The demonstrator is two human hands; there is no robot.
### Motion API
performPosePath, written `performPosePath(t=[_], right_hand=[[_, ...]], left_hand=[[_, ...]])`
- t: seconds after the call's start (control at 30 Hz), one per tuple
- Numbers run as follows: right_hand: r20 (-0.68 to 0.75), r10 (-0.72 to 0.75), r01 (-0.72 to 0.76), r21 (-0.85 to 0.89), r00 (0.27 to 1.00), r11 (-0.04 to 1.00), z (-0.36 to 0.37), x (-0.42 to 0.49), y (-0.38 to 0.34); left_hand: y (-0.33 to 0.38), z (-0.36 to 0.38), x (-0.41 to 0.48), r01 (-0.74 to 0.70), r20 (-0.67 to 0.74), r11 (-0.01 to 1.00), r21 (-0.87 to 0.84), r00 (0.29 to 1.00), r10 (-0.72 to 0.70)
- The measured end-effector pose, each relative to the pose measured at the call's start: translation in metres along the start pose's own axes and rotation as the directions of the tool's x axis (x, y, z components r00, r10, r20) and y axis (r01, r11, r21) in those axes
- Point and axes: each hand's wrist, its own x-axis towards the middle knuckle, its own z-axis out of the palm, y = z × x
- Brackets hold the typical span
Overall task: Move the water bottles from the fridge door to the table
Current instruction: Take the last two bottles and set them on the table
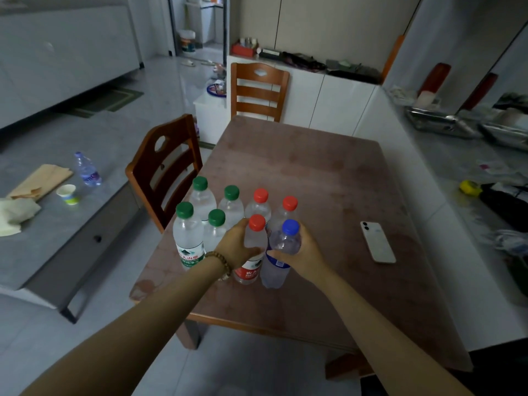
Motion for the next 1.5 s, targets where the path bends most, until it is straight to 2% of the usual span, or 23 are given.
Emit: performPosePath(t=[0.1, 0.23, 0.3, 0.5, 0.73, 0.93, 1.17, 1.33, 1.43, 1.5], right_hand=[[0.056, 0.001, 0.000, -0.010, 0.998, 1.000, -0.003, 0.000, 0.001], [0.085, 0.008, -0.012, 0.048, 0.996, 0.999, -0.010, 0.001, -0.007], [0.067, 0.010, -0.013, 0.054, 0.998, 0.998, -0.013, 0.003, -0.011], [-0.041, -0.017, 0.020, 0.054, 0.999, 0.998, -0.005, 0.003, -0.017], [-0.078, -0.001, 0.007, 0.077, 0.997, 0.997, 0.000, 0.001, -0.023], [-0.073, 0.045, -0.040, 0.069, 0.996, 0.997, 0.000, -0.004, -0.026], [-0.122, 0.170, -0.167, 0.034, 0.978, 0.985, 0.005, -0.020, -0.043], [-0.270, 0.299, -0.312, -0.008, 0.915, 0.950, 0.016, -0.052, -0.065], [-0.438, 0.309, -0.380, -0.082, 0.844, 0.921, 0.029, -0.090, -0.078], [-0.535, 0.318, -0.409, -0.056, 0.783, 0.911, 0.044, -0.122, -0.094]], left_hand=[[0.005, -0.007, 0.000, -0.001, 0.039, 0.996, 0.089, 0.999, -0.002], [0.015, -0.030, 0.008, -0.074, 0.021, 0.947, 0.312, 0.997, 0.071], [0.019, -0.039, 0.011, -0.119, 0.055, 0.922, 0.369, 0.993, 0.106], [0.020, -0.047, 0.012, -0.192, 0.119, 0.907, 0.376, 0.980, 0.158], [0.018, -0.051, 0.015, -0.235, 0.150, 0.895, 0.379, 0.970, 0.191], [0.019, -0.055, 0.016, -0.223, 0.183, 0.921, 0.319, 0.968, 0.171], [0.014, -0.069, 0.014, -0.307, 0.179, 0.919, 0.246, 0.947, 0.268], [0.002, -0.084, 0.012, -0.492, 0.108, 0.790, 0.366, 0.865, 0.490], [-0.005, -0.090, -0.001, -0.544, 0.209, 0.728, 0.418, 0.837, 0.506], [-0.008, -0.094, -0.020, -0.588, 0.286, 0.703, 0.400, 0.809, 0.514]])
